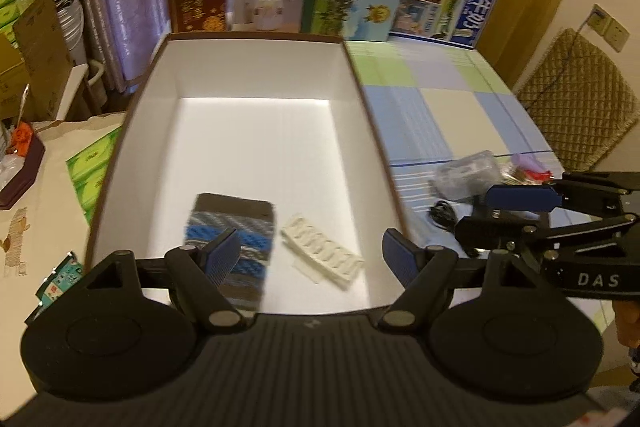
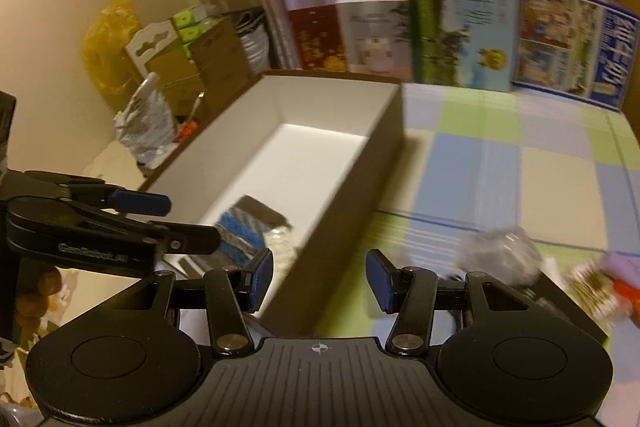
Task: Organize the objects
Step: 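Move left tool toward clear plastic cup while right tool moves toward black cable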
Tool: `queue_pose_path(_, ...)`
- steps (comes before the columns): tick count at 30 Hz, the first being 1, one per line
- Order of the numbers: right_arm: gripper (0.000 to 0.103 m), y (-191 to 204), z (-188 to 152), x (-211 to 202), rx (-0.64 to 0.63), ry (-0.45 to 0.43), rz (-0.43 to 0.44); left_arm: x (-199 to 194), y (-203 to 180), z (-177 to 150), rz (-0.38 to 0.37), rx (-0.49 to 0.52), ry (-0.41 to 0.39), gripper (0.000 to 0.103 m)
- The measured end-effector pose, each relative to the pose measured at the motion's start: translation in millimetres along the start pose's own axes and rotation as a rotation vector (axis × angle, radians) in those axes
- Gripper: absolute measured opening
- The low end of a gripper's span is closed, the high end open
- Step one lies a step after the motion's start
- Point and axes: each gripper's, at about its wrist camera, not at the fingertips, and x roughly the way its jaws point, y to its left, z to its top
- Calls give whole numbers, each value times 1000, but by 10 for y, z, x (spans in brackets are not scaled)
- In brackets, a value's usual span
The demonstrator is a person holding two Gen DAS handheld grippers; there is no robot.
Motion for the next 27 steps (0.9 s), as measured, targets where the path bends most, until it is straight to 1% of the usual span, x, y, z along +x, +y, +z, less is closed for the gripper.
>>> queue_pose_path(6,49,-306,-150,-216,42,0,-45,-24,-381,-9,-48,32,-5,74)
queue_pose_path(11,49,-544,-251,-365,55,4,-59,-7,-702,-11,-72,46,-10,72)
queue_pose_path(20,49,-950,-382,-542,59,21,-68,62,-1154,-56,-77,34,-3,70)
queue_pose_path(27,49,-1345,-474,-654,75,40,-88,173,-1435,-95,-62,-2,18,67)
